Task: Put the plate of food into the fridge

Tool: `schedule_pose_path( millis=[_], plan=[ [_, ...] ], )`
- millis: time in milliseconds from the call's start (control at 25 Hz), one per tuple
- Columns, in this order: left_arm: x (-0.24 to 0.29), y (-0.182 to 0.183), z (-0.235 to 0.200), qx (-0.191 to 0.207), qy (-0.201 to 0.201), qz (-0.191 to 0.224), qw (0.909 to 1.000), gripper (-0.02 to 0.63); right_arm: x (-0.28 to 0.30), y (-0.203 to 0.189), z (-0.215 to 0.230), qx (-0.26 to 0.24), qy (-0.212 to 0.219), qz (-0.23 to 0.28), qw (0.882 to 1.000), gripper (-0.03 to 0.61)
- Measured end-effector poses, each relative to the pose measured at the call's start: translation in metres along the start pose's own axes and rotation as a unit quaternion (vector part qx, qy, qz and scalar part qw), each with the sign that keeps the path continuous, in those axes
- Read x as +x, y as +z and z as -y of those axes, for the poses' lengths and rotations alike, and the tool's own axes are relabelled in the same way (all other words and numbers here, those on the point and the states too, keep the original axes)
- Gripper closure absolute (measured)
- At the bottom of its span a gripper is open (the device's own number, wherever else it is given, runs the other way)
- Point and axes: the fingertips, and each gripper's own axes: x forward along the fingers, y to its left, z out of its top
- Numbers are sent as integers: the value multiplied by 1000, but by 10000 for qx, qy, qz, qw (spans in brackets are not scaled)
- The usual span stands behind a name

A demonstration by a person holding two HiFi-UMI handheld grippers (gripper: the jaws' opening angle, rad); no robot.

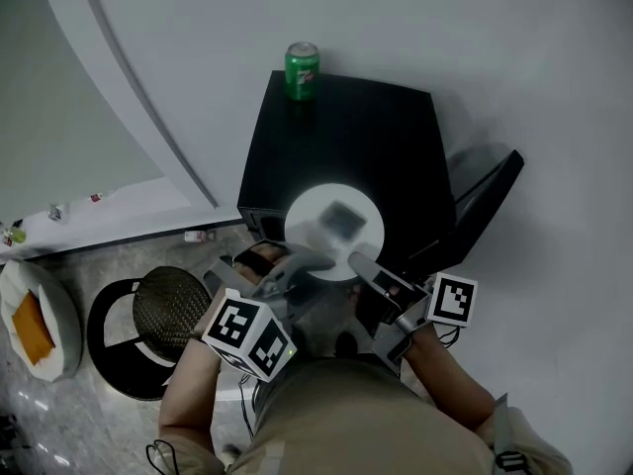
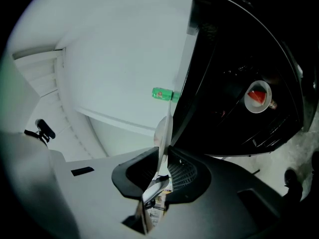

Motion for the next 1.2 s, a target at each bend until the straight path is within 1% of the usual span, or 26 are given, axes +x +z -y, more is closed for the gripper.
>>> schedule_pose_path(
  millis=[280, 480, 720, 960, 1200],
  plan=[
    [-12, -4, 13, 148, -68, 60, 9998, 518, 0, -18, -1, 198, -49, 198, 9996, 525],
    [-17, -6, 14, 241, -71, 140, 9996, 518, 1, -22, -2, 275, -38, 361, 9990, 529],
    [-21, -7, 23, 248, -60, 195, 9995, 518, -2, -32, 0, 395, -74, 457, 9981, 532],
    [-13, -8, 29, 185, 19, 88, 9998, 518, -5, -32, 9, 442, -46, 368, 9983, 534],
    [-8, 5, 44, -21, 145, -89, 9999, 518, -23, -37, 12, 421, -39, 187, 9989, 535]
  ],
)
